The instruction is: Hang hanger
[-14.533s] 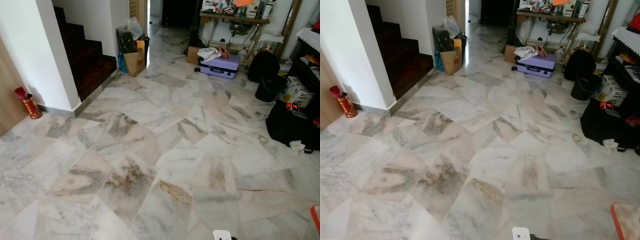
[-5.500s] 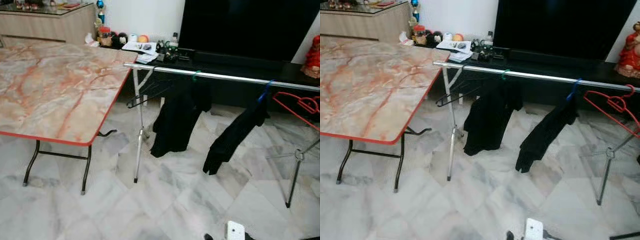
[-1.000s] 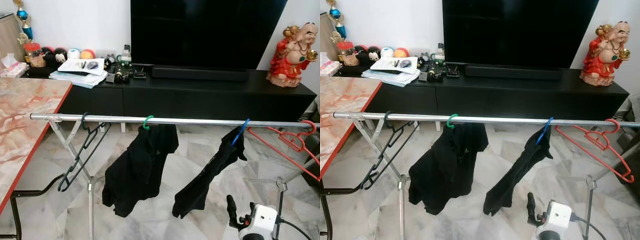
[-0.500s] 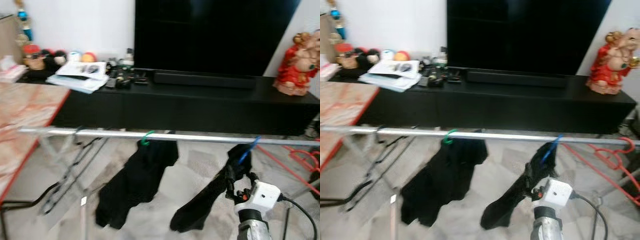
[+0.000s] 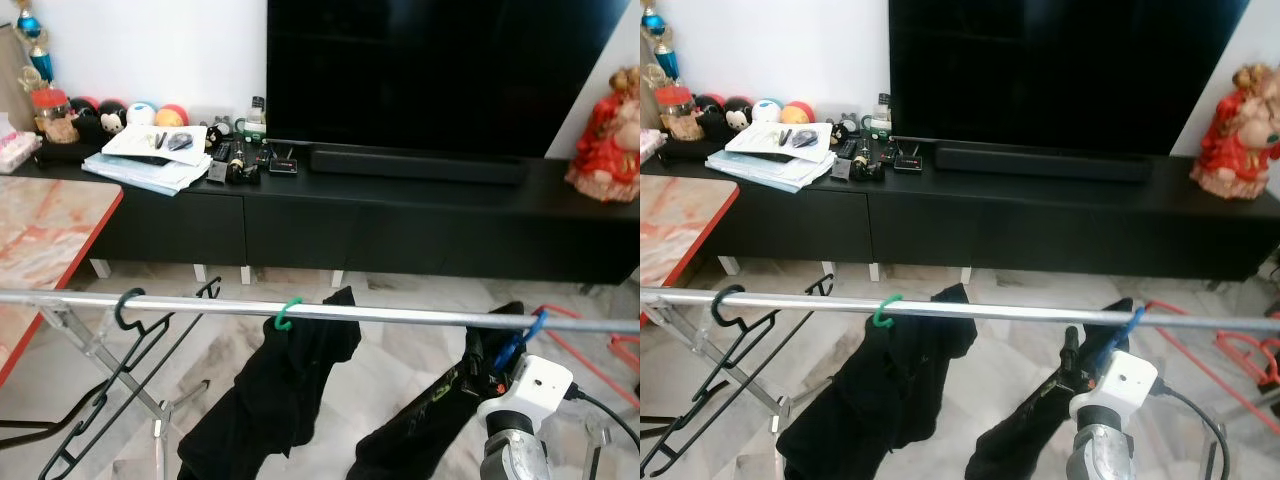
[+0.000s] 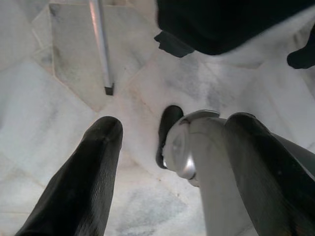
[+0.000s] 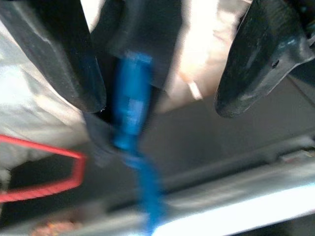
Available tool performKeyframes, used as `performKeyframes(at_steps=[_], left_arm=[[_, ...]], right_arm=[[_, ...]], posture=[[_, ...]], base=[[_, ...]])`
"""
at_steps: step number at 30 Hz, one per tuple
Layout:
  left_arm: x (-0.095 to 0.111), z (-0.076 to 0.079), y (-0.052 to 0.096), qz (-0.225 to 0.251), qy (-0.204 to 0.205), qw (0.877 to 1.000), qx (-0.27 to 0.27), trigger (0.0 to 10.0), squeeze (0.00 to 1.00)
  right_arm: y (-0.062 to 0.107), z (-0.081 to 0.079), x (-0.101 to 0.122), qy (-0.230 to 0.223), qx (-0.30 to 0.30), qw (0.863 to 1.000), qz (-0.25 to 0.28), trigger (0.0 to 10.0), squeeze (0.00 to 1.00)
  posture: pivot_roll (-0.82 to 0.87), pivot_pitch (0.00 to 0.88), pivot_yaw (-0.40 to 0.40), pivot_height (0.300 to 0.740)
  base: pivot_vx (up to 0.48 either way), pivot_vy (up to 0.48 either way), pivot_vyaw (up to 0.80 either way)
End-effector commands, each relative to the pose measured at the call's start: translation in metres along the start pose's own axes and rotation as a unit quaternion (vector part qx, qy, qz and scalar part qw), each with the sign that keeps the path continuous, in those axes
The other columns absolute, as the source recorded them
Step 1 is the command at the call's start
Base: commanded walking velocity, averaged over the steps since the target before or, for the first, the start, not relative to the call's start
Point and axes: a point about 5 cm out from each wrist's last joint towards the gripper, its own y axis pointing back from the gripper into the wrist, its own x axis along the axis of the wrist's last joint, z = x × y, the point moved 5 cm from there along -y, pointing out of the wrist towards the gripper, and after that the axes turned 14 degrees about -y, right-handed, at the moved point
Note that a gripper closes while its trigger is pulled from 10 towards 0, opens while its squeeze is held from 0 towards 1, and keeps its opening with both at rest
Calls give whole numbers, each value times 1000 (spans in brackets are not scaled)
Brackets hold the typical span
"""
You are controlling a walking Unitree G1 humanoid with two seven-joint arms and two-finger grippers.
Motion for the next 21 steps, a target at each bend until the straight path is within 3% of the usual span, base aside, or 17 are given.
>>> performKeyframes(at_steps=[1, 8, 9, 13, 16, 21], left_arm=[[-8, -1, 2, -11, -1, 1000, 0, 10000, 0], [-7, -1, 1, -11, -1, 1000, 0, 10000, 0], [-7, -1, 1, -11, -1, 1000, 1, 10000, 0], [-6, -2, 1, -10, -1, 1000, 0, 10000, 0], [-6, -2, 1, -10, -3, 1000, 0, 10000, 0], [-6, -2, 1, -10, -5, 1000, 0, 10000, 0]], right_arm=[[-6, -1, 5, -9, -7, 1000, 2, 10000, 0], [-15, -3, 3, -27, -22, 999, -22, 10000, 0], [-19, -2, -4, -17, -33, 998, -52, 10000, 0], [-28, -6, -9, -26, -36, 996, -77, 10000, 0], [-41, -13, -3, -54, -40, 995, -72, 10000, 0], [-48, -14, 2, -77, -54, 994, -62, 10000, 0]], posture=[[137, 12, -79, 740], [140, 10, -78, 740], [141, 10, -77, 740], [144, 13, -75, 740], [143, 12, -73, 740], [150, 13, -72, 740]], base=[[0, 0, 0], [0, 0, 0], [0, 0, 0], [0, 0, 0], [0, 0, 0], [0, 0, 0]])
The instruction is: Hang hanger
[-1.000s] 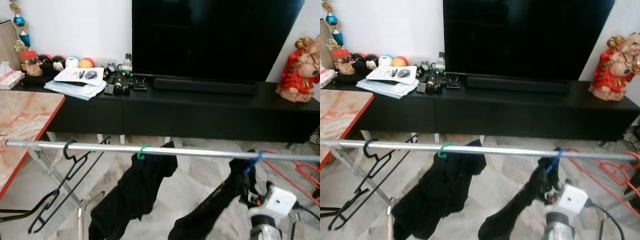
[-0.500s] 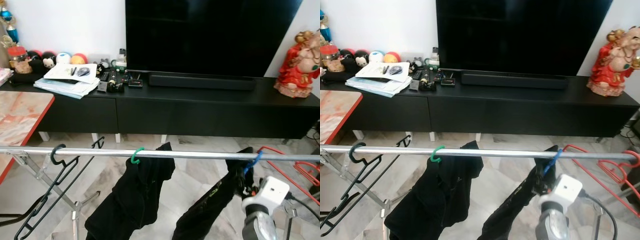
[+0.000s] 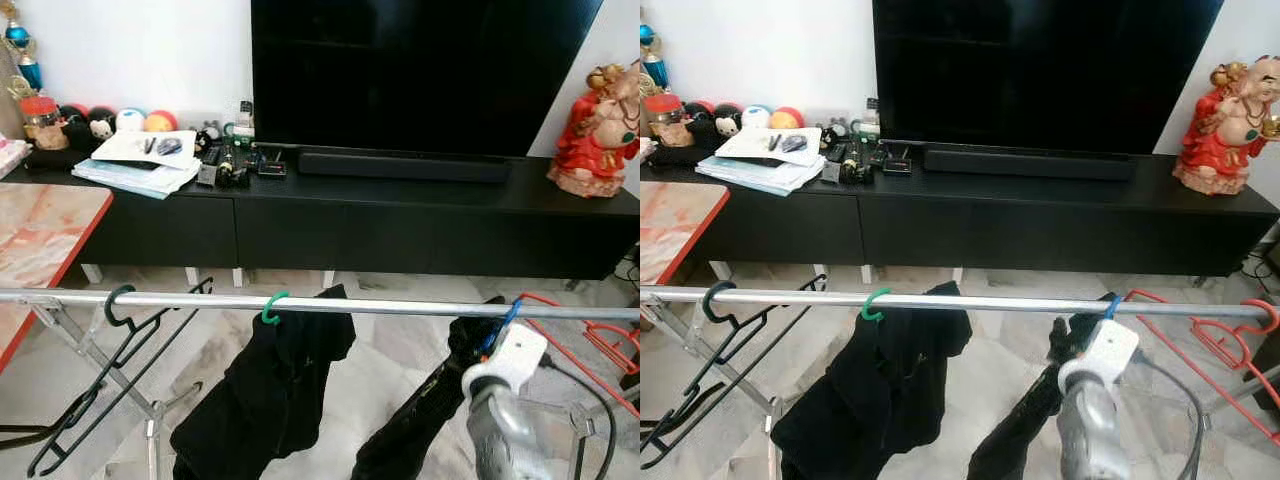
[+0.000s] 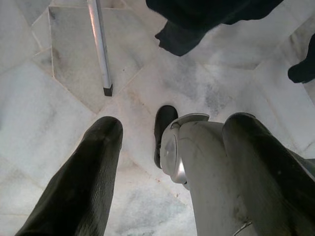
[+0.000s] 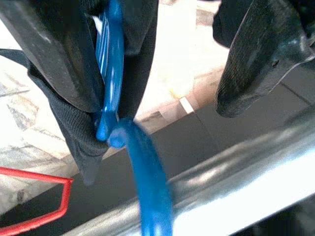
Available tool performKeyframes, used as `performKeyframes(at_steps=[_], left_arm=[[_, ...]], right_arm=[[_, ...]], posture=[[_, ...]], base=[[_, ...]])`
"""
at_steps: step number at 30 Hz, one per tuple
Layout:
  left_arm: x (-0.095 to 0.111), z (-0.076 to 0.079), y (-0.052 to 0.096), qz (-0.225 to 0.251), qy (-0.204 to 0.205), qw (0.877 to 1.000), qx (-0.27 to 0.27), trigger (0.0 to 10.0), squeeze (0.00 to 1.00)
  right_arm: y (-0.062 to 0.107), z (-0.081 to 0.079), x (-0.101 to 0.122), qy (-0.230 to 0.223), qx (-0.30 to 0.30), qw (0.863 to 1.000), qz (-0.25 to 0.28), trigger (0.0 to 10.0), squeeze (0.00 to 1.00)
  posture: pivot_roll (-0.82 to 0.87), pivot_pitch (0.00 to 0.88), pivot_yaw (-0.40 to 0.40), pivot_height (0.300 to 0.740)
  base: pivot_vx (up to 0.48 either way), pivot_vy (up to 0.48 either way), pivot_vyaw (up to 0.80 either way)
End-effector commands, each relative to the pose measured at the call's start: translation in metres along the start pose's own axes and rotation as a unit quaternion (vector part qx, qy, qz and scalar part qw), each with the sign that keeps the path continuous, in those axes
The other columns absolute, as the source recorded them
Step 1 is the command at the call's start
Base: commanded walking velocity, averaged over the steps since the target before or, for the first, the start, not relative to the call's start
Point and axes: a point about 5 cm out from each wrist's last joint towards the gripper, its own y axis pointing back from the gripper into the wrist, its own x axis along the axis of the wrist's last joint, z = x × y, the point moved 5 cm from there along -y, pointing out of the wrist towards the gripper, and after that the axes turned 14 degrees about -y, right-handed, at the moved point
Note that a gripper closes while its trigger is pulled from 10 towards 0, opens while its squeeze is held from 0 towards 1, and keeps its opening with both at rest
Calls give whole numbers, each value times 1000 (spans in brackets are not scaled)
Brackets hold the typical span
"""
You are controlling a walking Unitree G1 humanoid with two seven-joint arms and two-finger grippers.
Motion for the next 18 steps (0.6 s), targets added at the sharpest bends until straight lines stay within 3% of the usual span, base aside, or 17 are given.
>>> performKeyframes(at_steps=[1, 2, 4, 11, 18], left_arm=[[-7, 1, 1, -10, -3, 1000, -3, 10000, 0], [-7, 1, 1, -10, -4, 1000, -3, 10000, 0], [-7, 1, 1, -10, -4, 1000, -2, 10000, 0], [-7, 1, 1, -10, -5, 1000, -2, 10000, 0], [-6, 0, 1, -10, -5, 1000, -1, 10000, 0]], right_arm=[[-1, 9, 2, -11, -19, 1000, 6, 10000, 0], [-2, 13, 4, -59, -35, 998, 11, 10000, 0], [-2, 14, 3, -75, -42, 996, 10, 10000, 0], [-2, 36, -17, -65, -94, 993, -42, 10000, 0], [-6, 32, -20, -52, -84, 993, -60, 10000, 0]], posture=[[150, 13, -72, 740], [151, 14, -72, 740], [150, 16, -73, 740], [150, 23, -70, 740], [155, 23, -71, 740]], base=[[0, 0, 0], [0, 0, 0], [0, 0, 0], [0, 0, 0], [0, 0, 0]])
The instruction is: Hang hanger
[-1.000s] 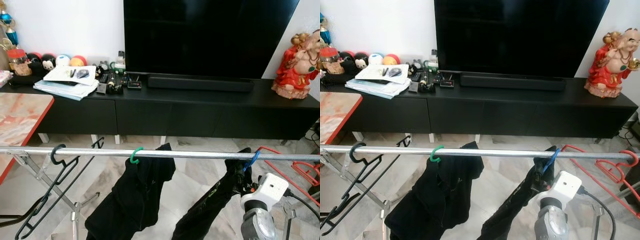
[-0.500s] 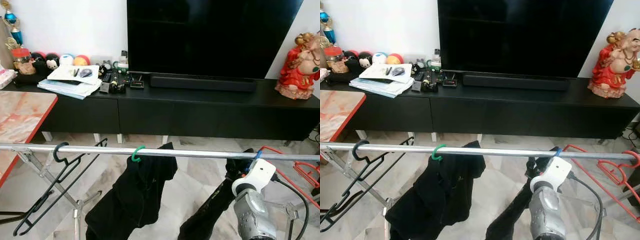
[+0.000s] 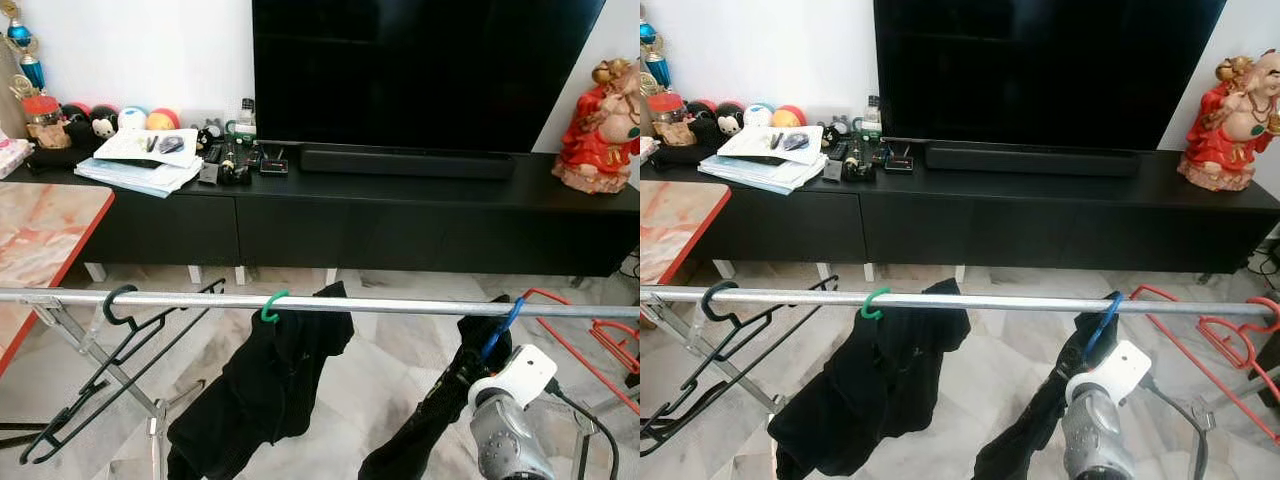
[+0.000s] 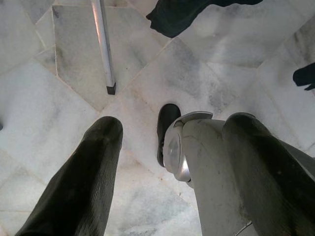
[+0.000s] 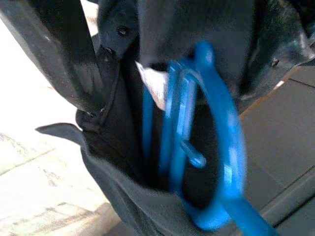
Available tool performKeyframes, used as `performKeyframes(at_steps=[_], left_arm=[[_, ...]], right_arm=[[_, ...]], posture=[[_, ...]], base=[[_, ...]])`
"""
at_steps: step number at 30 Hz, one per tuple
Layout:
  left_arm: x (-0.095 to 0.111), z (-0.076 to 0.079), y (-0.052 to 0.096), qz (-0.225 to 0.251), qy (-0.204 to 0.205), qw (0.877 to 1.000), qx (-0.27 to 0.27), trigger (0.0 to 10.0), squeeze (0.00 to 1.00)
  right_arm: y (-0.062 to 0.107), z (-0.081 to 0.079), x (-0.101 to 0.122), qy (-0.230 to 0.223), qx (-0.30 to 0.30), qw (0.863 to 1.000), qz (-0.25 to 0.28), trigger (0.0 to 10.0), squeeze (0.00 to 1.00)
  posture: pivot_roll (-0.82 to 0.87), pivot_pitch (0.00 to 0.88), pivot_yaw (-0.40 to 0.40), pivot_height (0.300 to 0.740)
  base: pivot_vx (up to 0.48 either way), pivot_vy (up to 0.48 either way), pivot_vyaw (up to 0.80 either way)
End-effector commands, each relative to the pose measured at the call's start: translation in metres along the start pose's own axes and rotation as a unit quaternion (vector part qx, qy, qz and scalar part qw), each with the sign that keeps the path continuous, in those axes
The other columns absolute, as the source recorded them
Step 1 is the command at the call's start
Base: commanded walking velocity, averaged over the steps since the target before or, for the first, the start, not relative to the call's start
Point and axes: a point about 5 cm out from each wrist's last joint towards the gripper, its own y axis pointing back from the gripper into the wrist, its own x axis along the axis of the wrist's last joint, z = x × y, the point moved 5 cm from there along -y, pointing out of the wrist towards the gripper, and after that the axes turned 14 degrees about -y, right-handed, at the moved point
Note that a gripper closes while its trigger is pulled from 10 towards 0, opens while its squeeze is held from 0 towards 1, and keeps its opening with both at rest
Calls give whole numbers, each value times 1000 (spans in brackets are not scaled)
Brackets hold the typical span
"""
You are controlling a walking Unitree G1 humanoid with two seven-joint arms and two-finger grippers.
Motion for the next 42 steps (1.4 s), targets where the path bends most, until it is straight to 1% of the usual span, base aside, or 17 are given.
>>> performKeyframes(at_steps=[1, 3, 6, 12, 15, 20, 21, 24, 25, 26, 27, 29, 30, 31, 32, 37, 42], left_arm=[[-6, 1, 1, -10, -4, 1000, -1, 10000, 0], [-6, 1, 1, -10, -4, 1000, 0, 10000, 0], [-6, 0, 1, -10, -5, 1000, 2, 10000, 0], [-7, 0, 1, -11, -5, 1000, 2, 10000, 0], [-7, 0, 1, -11, -5, 1000, 2, 10000, 0], [-7, 0, 1, -11, -5, 1000, 2, 10000, 0], [-7, 0, 1, -11, -5, 1000, 2, 10000, 0], [-7, 0, 1, -11, -4, 1000, 2, 10000, 0], [-7, 0, 2, -11, -5, 1000, 2, 10000, 0], [-7, 0, 2, -11, -5, 1000, 2, 10000, 0], [-7, 0, 2, -11, -6, 1000, 3, 10000, 0], [-7, 0, 2, -11, -5, 1000, 3, 10000, 0], [-7, 0, 2, -11, -5, 1000, 3, 10000, 0], [-7, 0, 2, -11, -6, 1000, 4, 10000, 0], [-7, 0, 2, -11, -6, 1000, 4, 10000, 0], [-7, 0, 1, -12, -6, 1000, 2, 10000, 0], [-8, 0, 1, -13, -5, 1000, 1, 10000, 0]], right_arm=[[-2, -6, 3, 7, 7, 1000, -2, 10000, 0], [-4, -9, 6, 4, 9, 1000, 5, 10000, 0], [-6, -19, 15, 5, 19, 1000, 16, 10000, 0], [-8, -21, 19, 5, 18, 1000, 21, 10000, 0], [-9, -18, 21, 4, 10, 1000, 25, 10000, 0], [-9, -3, 15, 1, -21, 1000, 18, 10000, 0], [-9, -2, 16, -3, -22, 1000, 21, 9333, 0], [-9, -2, 18, -12, -20, 999, 25, 9333, 0], [-9, -4, 20, -15, -16, 999, 29, 2471, 0], [-9, -5, 21, -15, -12, 999, 31, 0, 0], [-9, -8, 23, -18, -9, 999, 33, 0, 0], [-10, -9, 24, -16, -6, 999, 34, 510, 0], [-10, -9, 24, -16, -6, 999, 34, 510, 0], [-10, -10, 23, -15, -6, 999, 34, 78, 0], [-10, -10, 23, -16, -5, 999, 35, 0, 0], [-10, -10, 21, -16, -5, 999, 33, 0, 0], [-10, -7, 17, -10, -13, 1000, 25, 0, 0]], posture=[[155, 23, -71, 740], [157, 22, -70, 740], [157, 22, -70, 740], [161, 25, -70, 740], [161, 25, -71, 740], [163, 27, -71, 740], [163, 29, -70, 740], [163, 29, -70, 740], [162, 29, -70, 740], [162, 28, -70, 740], [162, 28, -70, 740], [164, 28, -70, 740], [164, 28, -70, 740], [164, 28, -70, 740], [164, 28, -70, 740], [165, 28, -69, 740], [165, 28, -69, 740]], base=[[0, 0, 0], [0, 0, 0], [0, 0, 0], [0, 0, 0], [0, 0, 0], [0, 0, 0], [0, 0, 0], [0, 0, 0], [0, 0, 0], [0, 0, 0], [0, 0, 0], [0, 0, 0], [0, 0, 0], [0, 0, 0], [0, 0, 0], [0, 0, 0], [0, 0, 0]])
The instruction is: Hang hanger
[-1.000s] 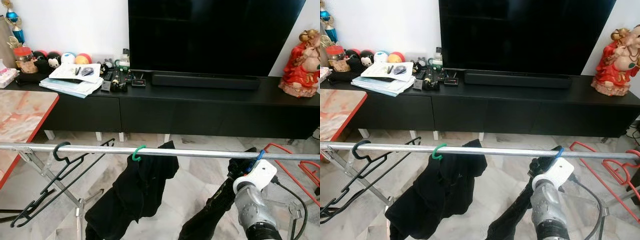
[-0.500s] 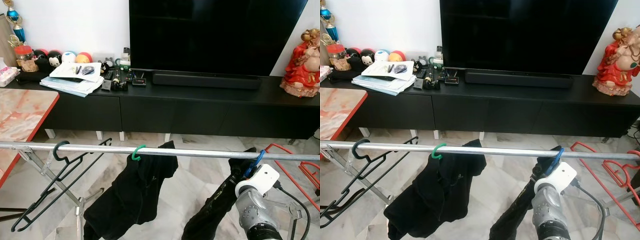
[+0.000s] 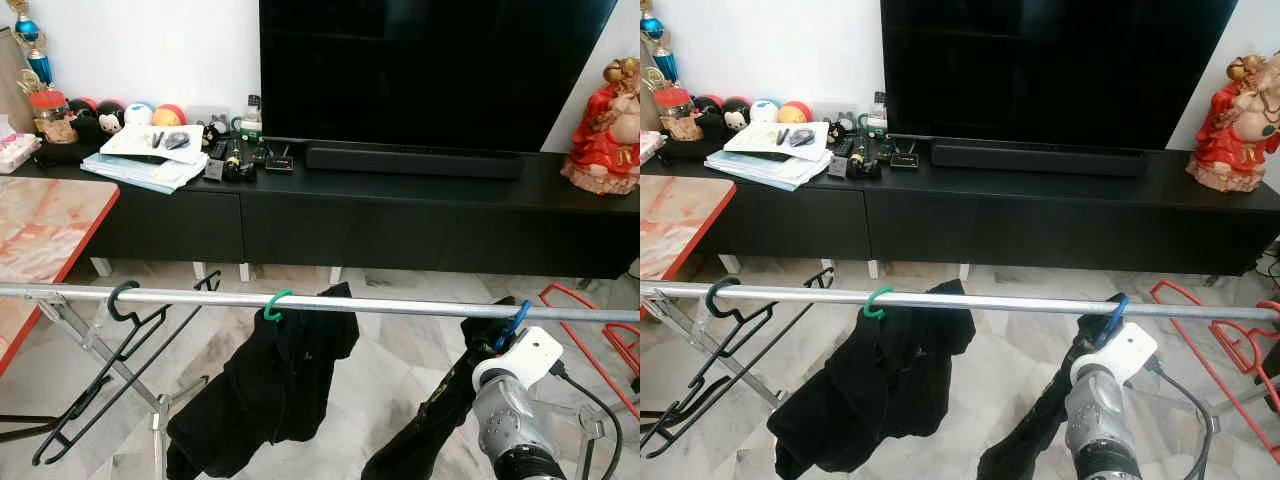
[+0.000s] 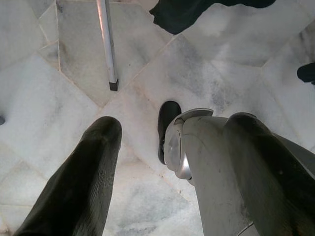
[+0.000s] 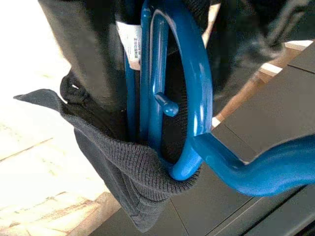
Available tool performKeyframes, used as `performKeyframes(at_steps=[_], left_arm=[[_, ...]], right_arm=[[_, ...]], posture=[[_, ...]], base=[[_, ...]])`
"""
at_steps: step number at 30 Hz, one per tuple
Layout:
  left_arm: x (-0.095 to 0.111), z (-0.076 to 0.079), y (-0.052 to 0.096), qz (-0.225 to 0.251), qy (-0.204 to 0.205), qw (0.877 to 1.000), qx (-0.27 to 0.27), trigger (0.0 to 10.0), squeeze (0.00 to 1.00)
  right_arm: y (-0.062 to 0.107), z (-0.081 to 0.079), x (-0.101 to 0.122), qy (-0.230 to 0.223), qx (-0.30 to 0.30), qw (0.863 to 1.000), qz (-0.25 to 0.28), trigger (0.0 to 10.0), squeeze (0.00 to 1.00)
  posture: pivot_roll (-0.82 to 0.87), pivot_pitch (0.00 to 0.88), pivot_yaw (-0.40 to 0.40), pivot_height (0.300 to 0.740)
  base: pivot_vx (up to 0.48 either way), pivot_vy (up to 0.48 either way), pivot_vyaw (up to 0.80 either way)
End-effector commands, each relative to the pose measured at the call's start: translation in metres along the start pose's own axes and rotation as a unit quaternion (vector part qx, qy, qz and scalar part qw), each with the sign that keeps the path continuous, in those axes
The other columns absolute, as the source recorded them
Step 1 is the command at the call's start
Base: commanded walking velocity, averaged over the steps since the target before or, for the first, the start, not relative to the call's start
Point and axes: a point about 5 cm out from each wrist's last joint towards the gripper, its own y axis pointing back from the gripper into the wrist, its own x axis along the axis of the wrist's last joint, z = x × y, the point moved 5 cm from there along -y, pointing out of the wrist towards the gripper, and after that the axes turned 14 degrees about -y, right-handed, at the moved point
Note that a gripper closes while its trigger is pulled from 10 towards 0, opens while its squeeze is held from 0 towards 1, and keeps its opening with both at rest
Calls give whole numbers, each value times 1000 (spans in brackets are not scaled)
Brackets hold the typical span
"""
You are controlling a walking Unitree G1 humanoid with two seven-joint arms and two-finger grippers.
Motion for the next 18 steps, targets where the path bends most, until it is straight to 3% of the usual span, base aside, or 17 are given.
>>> performKeyframes(at_steps=[1, 18], left_arm=[[-7, 1, 1, -12, -5, 1000, -3, 10000, 0], [-8, 2, 2, -12, -5, 1000, -6, 10000, 0]], right_arm=[[-1, 3, 1, 2, -8, 1000, -2, 0, 0], [-1, -1, 2, 0, 0, 1000, 4, 0, 0]], posture=[[165, 28, -69, 740], [168, 26, -71, 740]], base=[[0, 0, 0], [0, 0, 0]])
